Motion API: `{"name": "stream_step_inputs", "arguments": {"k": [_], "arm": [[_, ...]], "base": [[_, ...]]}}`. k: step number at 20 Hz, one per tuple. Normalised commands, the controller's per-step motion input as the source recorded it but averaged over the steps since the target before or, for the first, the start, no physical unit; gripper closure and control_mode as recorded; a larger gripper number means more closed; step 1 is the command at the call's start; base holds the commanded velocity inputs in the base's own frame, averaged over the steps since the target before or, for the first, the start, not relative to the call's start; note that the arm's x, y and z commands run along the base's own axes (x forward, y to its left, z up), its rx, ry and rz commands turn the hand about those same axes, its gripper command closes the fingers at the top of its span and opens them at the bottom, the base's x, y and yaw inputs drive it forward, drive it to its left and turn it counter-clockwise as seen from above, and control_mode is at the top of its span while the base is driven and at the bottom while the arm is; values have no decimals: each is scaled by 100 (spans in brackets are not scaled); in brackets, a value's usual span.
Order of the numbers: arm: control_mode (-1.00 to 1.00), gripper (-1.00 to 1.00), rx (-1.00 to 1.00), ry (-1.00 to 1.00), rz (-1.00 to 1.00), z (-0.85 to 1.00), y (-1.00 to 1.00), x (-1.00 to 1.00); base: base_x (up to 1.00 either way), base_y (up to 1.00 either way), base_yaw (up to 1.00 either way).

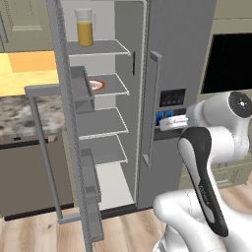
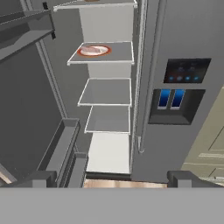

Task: Retrieve the steak from the fridge and place it on the saucepan with marinade on the stove.

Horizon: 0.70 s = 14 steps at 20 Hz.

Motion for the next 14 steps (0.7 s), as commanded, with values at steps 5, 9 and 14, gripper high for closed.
{"name": "stream_step_inputs", "arguments": {"k": [5,9,14], "arm": [[-100,-100,6,0,1,0,-24,0],[-100,-100,0,0,0,0,-1,0],[100,-100,0,0,0,-1,0,0]], "base": [[0,0,0],[0,0,0],[0,0,0]]}}
